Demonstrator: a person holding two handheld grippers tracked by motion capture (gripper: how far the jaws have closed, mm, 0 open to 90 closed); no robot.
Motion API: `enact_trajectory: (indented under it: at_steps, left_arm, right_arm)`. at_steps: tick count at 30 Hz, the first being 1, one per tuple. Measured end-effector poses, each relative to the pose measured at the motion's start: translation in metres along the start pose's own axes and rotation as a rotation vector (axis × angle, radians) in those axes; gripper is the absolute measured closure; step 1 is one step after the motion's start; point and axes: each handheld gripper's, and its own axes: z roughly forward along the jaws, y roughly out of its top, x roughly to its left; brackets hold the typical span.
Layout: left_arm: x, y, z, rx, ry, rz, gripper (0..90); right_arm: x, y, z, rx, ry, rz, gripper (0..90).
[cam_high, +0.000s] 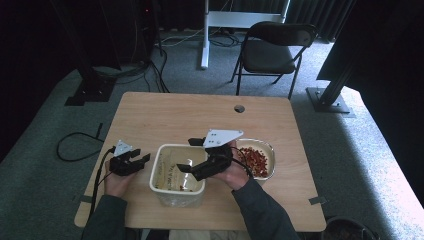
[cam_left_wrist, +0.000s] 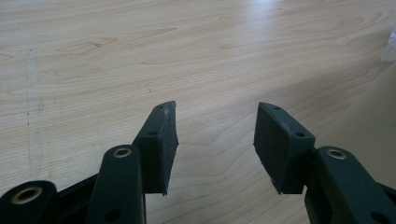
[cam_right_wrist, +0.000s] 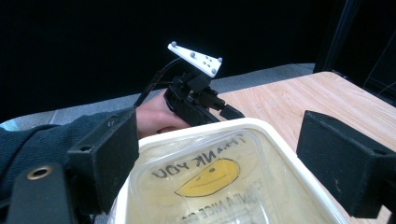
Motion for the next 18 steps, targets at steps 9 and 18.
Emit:
enact_trajectory:
  at_steps: [9,18]
  left_arm:
    - [-0.001,0.0,0.001,0.004,-0.002,0.001,50.0]
    - [0.0,-0.001,0.001,0.004,0.001,-0.001,50.0]
  right_arm:
    - [0.003,-0.001,-0.014,-0.003,-0.065,-0.031,13.2]
    - [-0.004,-0.009,-0.05,-0.036,-0.169,-0.023,13.9]
